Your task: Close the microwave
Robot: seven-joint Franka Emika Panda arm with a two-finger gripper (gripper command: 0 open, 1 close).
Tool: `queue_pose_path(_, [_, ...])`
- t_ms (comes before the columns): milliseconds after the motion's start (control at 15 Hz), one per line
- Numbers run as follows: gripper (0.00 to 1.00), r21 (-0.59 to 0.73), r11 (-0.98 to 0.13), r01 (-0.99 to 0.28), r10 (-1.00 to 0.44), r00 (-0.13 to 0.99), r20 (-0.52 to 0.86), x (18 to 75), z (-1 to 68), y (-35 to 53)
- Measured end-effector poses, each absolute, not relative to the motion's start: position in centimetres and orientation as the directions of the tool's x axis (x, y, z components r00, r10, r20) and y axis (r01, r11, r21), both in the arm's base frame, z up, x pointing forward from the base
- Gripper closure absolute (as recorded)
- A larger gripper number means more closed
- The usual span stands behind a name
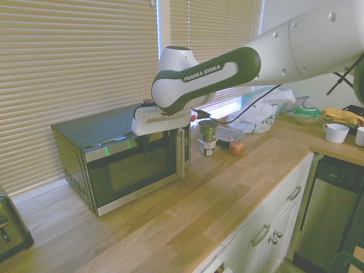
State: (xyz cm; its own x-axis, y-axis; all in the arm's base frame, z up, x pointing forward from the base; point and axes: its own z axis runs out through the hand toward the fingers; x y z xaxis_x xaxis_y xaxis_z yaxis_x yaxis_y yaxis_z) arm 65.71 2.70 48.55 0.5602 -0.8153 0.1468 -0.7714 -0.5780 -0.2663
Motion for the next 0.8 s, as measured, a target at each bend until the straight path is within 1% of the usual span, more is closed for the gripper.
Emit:
queue_pose_path(267, [0.0, -0.242, -0.556, -0.795, -0.83, 0.542, 0.13, 68.1, 47.5, 2.9])
queue_pose_path(467, [0.0, -0.26, -0.539, -0.801, -0.841, 0.528, 0.118, 68.6, 47.5, 3.0])
queue_pose_path(667, [0.0, -0.267, -0.532, -0.803, -0.845, 0.523, 0.111, 68.0, 47.4, 2.7])
queue_pose_path(800, [0.0, -0.25, -0.53, -0.81, -0.847, 0.521, 0.106, 66.2, 46.8, 2.3])
